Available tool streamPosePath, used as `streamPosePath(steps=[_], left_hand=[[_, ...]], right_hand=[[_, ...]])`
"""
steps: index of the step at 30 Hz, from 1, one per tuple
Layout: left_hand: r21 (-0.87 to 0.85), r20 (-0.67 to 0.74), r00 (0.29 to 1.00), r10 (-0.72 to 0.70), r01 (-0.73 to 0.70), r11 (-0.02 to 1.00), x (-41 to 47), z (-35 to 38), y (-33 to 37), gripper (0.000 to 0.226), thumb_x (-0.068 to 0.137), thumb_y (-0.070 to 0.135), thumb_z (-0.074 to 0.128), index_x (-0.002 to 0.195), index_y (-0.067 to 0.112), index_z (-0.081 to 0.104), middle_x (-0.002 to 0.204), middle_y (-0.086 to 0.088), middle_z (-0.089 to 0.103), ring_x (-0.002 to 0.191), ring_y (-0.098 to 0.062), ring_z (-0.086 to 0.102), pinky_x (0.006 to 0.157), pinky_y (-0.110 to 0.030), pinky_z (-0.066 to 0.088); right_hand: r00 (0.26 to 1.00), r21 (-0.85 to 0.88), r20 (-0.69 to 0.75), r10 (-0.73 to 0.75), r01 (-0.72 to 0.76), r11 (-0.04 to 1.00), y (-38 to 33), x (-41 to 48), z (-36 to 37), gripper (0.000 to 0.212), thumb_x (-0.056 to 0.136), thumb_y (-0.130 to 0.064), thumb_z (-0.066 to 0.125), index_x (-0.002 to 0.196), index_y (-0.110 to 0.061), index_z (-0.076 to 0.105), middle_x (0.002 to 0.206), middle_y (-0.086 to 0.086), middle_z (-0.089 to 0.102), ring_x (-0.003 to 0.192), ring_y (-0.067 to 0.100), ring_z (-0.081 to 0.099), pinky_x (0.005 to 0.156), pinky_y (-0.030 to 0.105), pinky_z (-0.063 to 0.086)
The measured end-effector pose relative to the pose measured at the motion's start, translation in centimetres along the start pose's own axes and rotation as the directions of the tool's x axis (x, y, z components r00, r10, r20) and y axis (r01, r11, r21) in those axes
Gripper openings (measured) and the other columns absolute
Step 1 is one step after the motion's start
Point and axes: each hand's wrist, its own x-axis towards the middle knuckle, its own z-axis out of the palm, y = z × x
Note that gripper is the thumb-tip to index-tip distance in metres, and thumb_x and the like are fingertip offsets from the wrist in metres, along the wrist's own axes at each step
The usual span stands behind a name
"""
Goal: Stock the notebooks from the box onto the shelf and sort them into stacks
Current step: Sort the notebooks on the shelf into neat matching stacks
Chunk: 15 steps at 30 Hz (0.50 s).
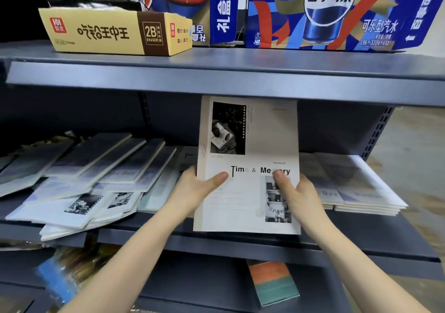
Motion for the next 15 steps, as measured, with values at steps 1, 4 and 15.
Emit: streamPosePath(steps=[1, 4, 15], left_hand=[[-0.002, 0.007, 1.0, -0.027, 0.027, 1.0, 0.1, -0.3, 0.0, 0.039, 0.079, 0.037, 0.07, 0.114, 0.02, 0.061, 0.099, 0.012, 0.068, 0.097, -0.009, 0.064, 0.079, -0.023, 0.049], [0.023, 0.005, 0.993, -0.117, 0.117, 0.993, 0.1, -0.9, -0.2, 0.043, 0.081, 0.043, 0.067, 0.114, 0.018, 0.06, 0.101, 0.01, 0.066, 0.099, -0.011, 0.061, 0.076, -0.021, 0.046], [0.024, 0.052, 0.936, -0.349, 0.348, 0.937, 2.0, -4.7, -1.5, 0.077, 0.076, 0.054, 0.066, 0.135, 0.008, 0.045, 0.144, -0.007, 0.042, 0.134, -0.023, 0.037, 0.107, -0.033, 0.03]], right_hand=[[1.0, -0.012, 0.013, 0.021, -0.021, 1.0, -0.2, 0.1, 0.3, 0.018, 0.091, -0.044, 0.05, 0.102, -0.033, 0.06, 0.098, -0.019, 0.065, 0.092, -0.008, 0.058, 0.073, 0.01, 0.041], [0.994, -0.02, 0.054, 0.1, -0.099, 0.995, -0.2, 0.4, 1.5, 0.051, 0.086, -0.056, 0.051, 0.095, -0.008, 0.067, 0.076, -0.007, 0.067, 0.074, 0.007, 0.058, 0.066, 0.021, 0.045], [0.918, 0.085, 0.114, 0.38, -0.391, 0.917, -0.2, 2.7, 5.3, 0.026, 0.086, -0.041, 0.057, 0.079, -0.02, 0.042, 0.073, -0.001, 0.053, 0.072, 0.017, 0.051, 0.066, 0.028, 0.039]])
